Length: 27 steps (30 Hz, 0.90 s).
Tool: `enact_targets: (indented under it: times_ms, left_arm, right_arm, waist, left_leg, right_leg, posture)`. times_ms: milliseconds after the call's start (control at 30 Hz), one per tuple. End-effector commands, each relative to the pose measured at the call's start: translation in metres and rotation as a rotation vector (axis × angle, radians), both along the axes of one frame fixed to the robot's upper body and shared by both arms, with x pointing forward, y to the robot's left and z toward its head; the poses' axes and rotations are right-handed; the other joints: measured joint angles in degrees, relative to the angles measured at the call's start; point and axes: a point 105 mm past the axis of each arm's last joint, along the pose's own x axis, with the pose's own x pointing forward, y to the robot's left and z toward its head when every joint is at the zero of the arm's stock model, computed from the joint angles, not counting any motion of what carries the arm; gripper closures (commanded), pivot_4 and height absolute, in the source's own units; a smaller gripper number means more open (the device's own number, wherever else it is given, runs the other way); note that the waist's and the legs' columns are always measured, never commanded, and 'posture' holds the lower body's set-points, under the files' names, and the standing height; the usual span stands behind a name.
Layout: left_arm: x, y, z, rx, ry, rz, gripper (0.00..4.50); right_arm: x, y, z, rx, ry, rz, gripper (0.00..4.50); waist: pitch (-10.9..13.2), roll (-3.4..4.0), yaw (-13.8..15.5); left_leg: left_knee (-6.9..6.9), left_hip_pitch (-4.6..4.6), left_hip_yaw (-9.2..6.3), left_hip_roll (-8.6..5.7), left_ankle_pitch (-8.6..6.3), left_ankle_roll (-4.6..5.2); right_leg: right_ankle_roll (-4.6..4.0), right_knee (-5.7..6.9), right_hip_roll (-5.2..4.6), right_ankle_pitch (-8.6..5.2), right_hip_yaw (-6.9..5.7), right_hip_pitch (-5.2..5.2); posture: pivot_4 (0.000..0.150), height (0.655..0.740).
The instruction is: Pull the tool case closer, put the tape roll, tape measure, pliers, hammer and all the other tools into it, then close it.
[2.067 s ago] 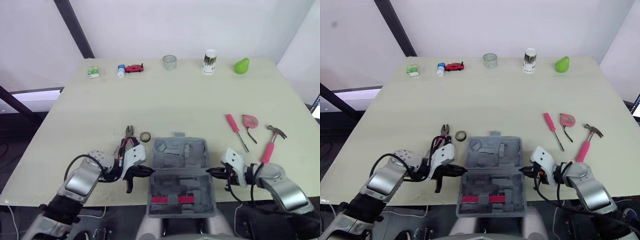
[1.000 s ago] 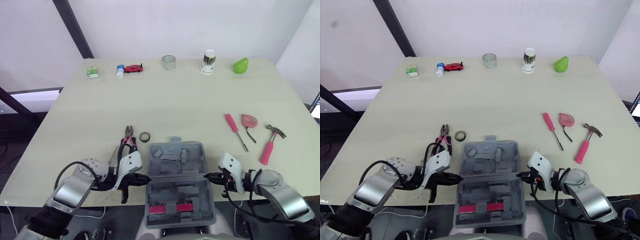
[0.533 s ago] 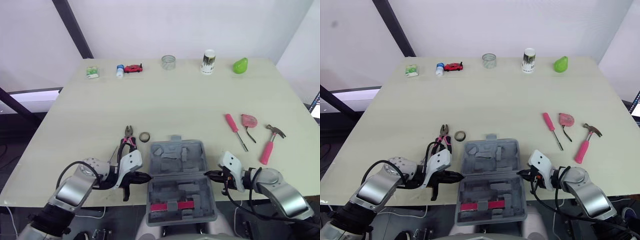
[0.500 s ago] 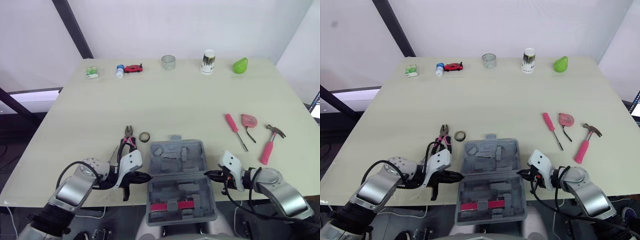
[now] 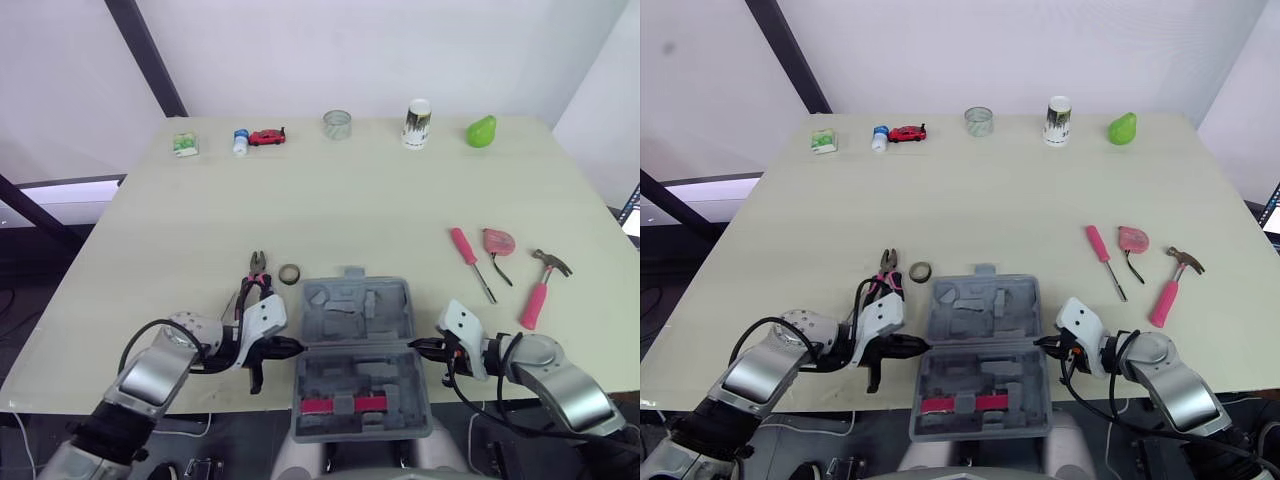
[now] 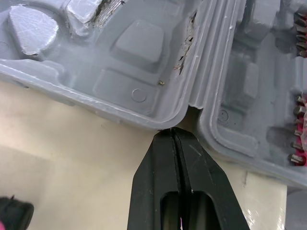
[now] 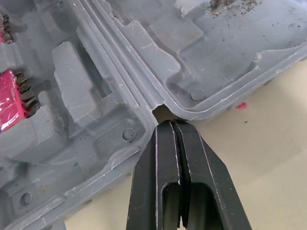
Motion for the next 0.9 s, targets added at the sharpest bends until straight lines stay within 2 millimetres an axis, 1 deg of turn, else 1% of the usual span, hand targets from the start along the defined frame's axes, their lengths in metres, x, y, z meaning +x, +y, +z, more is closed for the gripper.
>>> enact_targets:
  times_ms: [33,467,633,900]
  left_arm:
    - [0.003,-0.007,0.005,-0.014,-0.030,-0.023,4.44]
    - [-0.002,-0.003,0.003,-0.004,-0.011,-0.035,4.44]
    - [-0.004,-0.006,0.003,-0.009,-0.004,-0.041,4.44]
    - [-0.013,-0.010,0.003,-0.017,0.025,-0.073,4.44]
  right_arm:
    - [0.000,0.003,0.008,0.016,-0.033,0.017,4.50]
    - [0.003,0.005,0.007,0.021,-0.045,0.014,4.50]
    - [0.004,0.009,0.006,0.027,-0.049,0.019,4.50]
    - [0.002,0.009,0.005,0.027,-0.042,0.023,4.50]
  waist:
    - [0.00,0.00,0.00]
    - [0.00,0.00,-0.04]
    - [0.00,0.00,-0.04]
    - [0.00,0.00,-0.05]
  left_leg:
    - [0.00,0.00,0.00,0.00,0.00,0.00]
    - [0.00,0.00,0.00,-0.01,0.00,0.00]
    - [0.00,0.00,-0.01,-0.01,0.00,0.00]
    - [0.00,0.00,-0.01,0.01,0.00,0.00]
  right_leg:
    - [0.00,0.00,0.00,0.00,0.00,0.00]
    - [0.00,0.00,0.00,0.00,0.00,0.00]
    - [0.00,0.00,0.00,0.00,0.00,0.00]
    - [0.00,0.01,0.00,0.00,0.00,0.00]
  posture:
    - [0.150,0.7400]
    - [0.150,0.7400]
    - [0.150,0.7400]
    - [0.150,0.7400]
